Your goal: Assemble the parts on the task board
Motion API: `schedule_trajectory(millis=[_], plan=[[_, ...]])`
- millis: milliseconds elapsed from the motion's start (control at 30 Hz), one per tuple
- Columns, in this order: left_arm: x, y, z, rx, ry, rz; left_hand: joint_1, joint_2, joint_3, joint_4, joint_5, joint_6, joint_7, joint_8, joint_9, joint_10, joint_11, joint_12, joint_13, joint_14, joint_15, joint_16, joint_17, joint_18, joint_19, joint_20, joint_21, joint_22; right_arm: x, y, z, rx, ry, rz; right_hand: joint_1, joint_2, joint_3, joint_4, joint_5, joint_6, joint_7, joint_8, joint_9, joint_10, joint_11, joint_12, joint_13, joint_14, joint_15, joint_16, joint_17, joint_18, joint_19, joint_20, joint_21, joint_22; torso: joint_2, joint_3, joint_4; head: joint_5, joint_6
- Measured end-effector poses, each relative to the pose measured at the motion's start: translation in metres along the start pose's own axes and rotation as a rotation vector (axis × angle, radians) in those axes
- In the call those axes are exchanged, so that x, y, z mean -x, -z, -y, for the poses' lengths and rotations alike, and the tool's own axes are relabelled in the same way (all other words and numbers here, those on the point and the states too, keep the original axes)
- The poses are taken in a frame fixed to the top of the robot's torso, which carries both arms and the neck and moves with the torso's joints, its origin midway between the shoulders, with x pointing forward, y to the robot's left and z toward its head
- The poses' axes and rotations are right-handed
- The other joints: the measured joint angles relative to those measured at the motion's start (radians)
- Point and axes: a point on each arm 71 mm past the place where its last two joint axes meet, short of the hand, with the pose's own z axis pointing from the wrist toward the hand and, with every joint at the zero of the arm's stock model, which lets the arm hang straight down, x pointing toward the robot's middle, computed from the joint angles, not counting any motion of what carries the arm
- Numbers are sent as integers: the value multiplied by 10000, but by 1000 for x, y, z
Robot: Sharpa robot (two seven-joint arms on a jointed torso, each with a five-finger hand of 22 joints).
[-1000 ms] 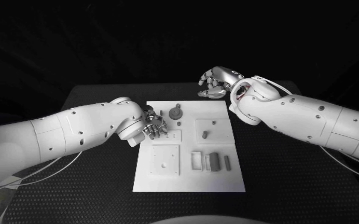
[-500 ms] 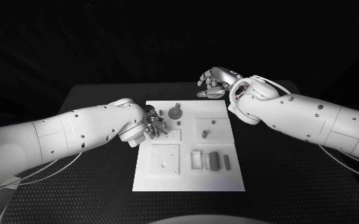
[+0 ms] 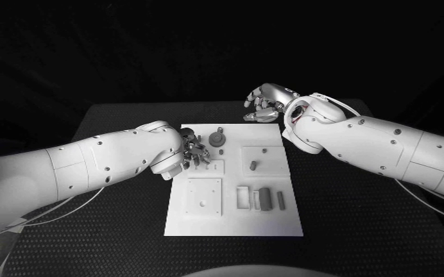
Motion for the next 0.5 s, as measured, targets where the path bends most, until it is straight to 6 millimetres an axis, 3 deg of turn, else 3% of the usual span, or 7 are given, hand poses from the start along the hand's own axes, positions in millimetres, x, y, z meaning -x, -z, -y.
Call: schedule_trajectory(millis=[200, 433, 500], plan=[[-5, -3, -1, 114, 103, 70, 10, -11, -20, -36, 137, 45, -126, -33, -291, 215, -16, 906, 760, 139, -101, 92, -132, 4, 180, -108, 74, 117, -1, 0, 0, -1, -9, -67, 0, 0, 0, 0, 0, 0, 1, 0, -8, 0, 0, 39, 0, 0, 0, 0, 0, 0, -1, 1, 0, 0, 0, 2, -2, 12, -35], [-8, -3, 1, 237, 96, 37, 23, -24, -46, -64, 601, 55, -137, -46, -291, 197, -40, 1433, 1156, 147, -120, 132, -261, 4, 192, -118, 74, 174, -1, 0, -1, 6, -19, -129, 0, 0, 0, 0, 0, -1, 2, 0, -8, 0, 0, 40, 1, 0, 0, 0, 0, -1, -1, 1, 0, 0, 0, 2, -6, 19, -95], [-7, -4, 0, 298, 100, 47, 20, -22, -46, -65, 601, 60, -135, -65, -291, 184, -81, 1528, 1216, 130, -139, 176, -284, 4, 193, -120, 74, 196, -1, 1, -1, 15, -32, -146, 0, 0, 0, 0, 0, -1, 2, 0, -7, 0, 0, 39, 1, 0, 0, 0, 0, 0, -1, 1, 0, 0, 0, 1, -4, 20, -107]])
